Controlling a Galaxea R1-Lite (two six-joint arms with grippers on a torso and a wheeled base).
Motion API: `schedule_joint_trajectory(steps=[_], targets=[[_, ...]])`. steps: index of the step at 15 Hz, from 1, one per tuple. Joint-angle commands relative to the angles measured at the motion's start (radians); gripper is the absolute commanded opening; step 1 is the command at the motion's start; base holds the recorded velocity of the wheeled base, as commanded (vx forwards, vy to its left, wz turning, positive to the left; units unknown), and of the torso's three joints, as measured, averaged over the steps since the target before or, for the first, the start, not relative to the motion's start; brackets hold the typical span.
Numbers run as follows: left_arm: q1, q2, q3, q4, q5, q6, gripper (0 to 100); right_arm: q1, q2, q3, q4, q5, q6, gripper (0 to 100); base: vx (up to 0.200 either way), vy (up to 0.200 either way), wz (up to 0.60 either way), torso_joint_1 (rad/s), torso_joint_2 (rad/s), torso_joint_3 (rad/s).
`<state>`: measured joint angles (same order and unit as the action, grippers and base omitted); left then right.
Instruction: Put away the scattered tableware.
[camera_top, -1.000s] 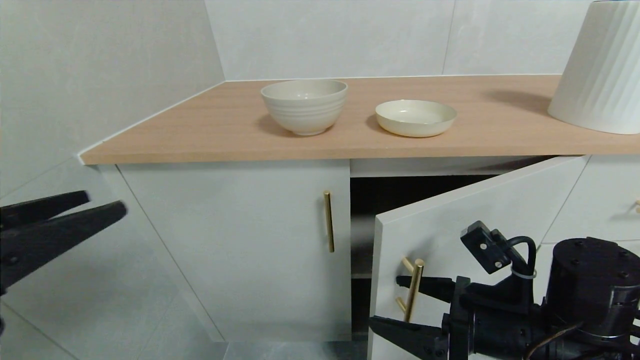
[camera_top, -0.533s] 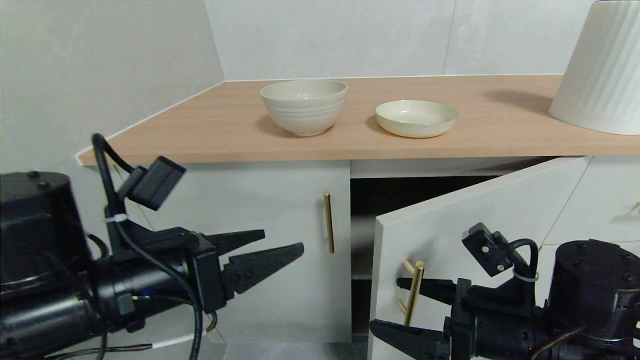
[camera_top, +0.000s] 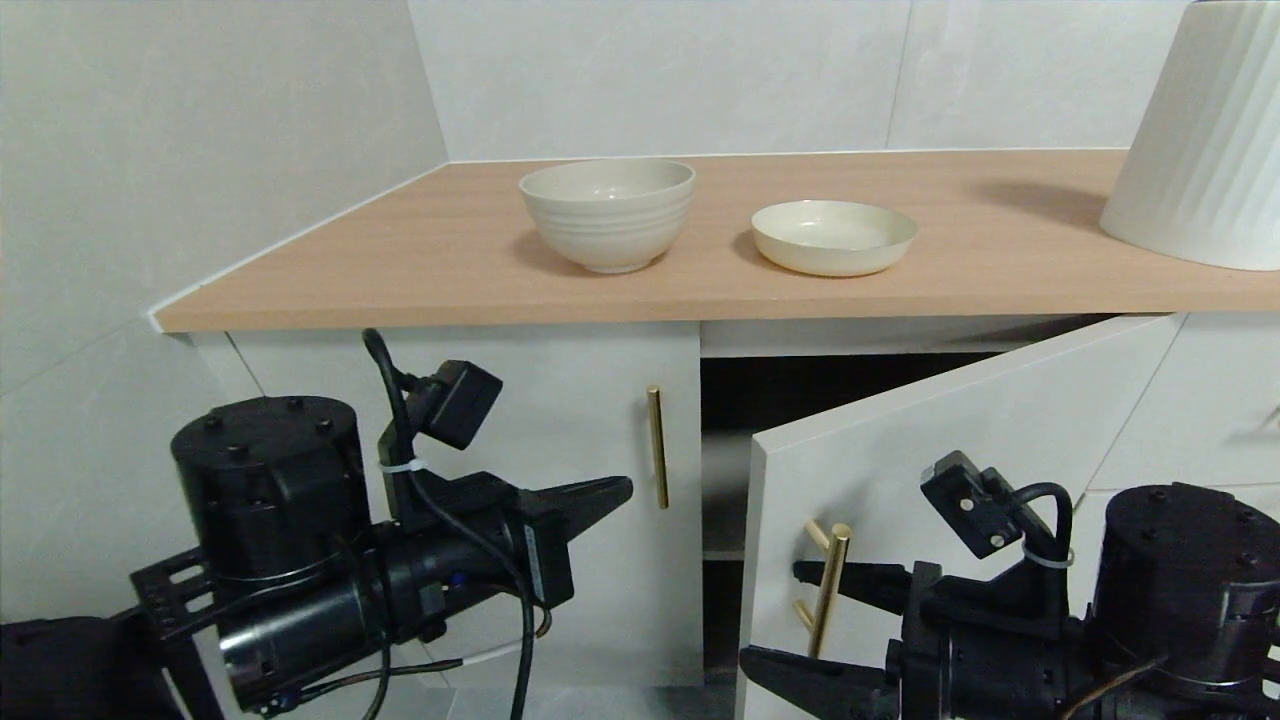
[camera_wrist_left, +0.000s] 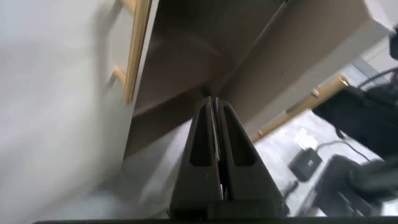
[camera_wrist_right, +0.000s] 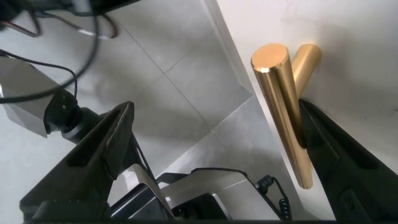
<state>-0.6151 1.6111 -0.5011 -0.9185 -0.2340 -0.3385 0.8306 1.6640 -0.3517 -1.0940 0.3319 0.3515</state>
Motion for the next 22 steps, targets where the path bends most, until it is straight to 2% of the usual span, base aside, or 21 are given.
schedule_joint_trajectory(steps=[1,2,4,6,9,10,12,13,16,19,22], targets=[[-0.005,0.159,-0.002,-0.117,-0.010,0.021,0,-0.001,0.008,-0.001,-0.001,-0.002,0.000,100,0.000,0.000,0.00,0.000,0.00,0.000],[-0.009,0.214,-0.002,-0.171,-0.011,0.032,0,-0.001,0.010,-0.001,-0.001,-0.002,0.000,100,0.000,0.000,0.00,0.000,0.00,0.000],[-0.026,0.423,-0.037,-0.399,-0.014,0.053,0,-0.004,0.013,-0.001,-0.001,-0.002,-0.003,100,0.000,0.000,0.00,0.000,0.00,0.000],[-0.052,0.549,-0.086,-0.517,-0.011,0.059,0,-0.004,0.014,0.000,-0.001,-0.004,-0.003,100,0.000,0.000,0.00,0.000,0.00,0.000],[-0.084,0.576,-0.122,-0.528,-0.025,0.064,0,-0.004,0.011,0.000,-0.001,-0.004,-0.006,100,0.000,0.000,0.00,0.000,0.00,0.000],[-0.084,0.576,-0.136,-0.528,-0.041,0.075,0,-0.004,0.006,0.003,-0.001,-0.004,-0.005,100,0.000,0.000,0.00,0.000,0.00,0.000],[-0.095,0.583,-0.140,-0.530,-0.082,0.119,0,-0.005,0.003,0.005,-0.001,-0.004,-0.005,100,0.000,0.000,0.00,0.000,0.00,0.000],[-0.112,0.586,-0.143,-0.530,-0.094,0.127,0,-0.007,0.002,0.005,-0.001,-0.004,-0.005,100,0.000,0.000,0.00,0.000,0.00,0.000],[-0.160,0.584,-0.134,-0.573,-0.094,0.127,0,-0.030,-0.004,0.008,-0.018,-0.007,-0.009,100,0.000,0.000,0.00,0.000,0.00,0.000],[-0.163,0.566,-0.134,-0.576,-0.094,0.127,0,-0.084,-0.010,0.010,-0.018,-0.014,-0.037,100,0.000,0.000,0.00,0.000,0.00,0.000],[-0.169,0.569,-0.136,-0.576,-0.094,0.127,0,-0.096,-0.043,0.020,-0.018,-0.123,-0.057,100,0.000,0.000,0.00,0.000,0.00,0.000]])
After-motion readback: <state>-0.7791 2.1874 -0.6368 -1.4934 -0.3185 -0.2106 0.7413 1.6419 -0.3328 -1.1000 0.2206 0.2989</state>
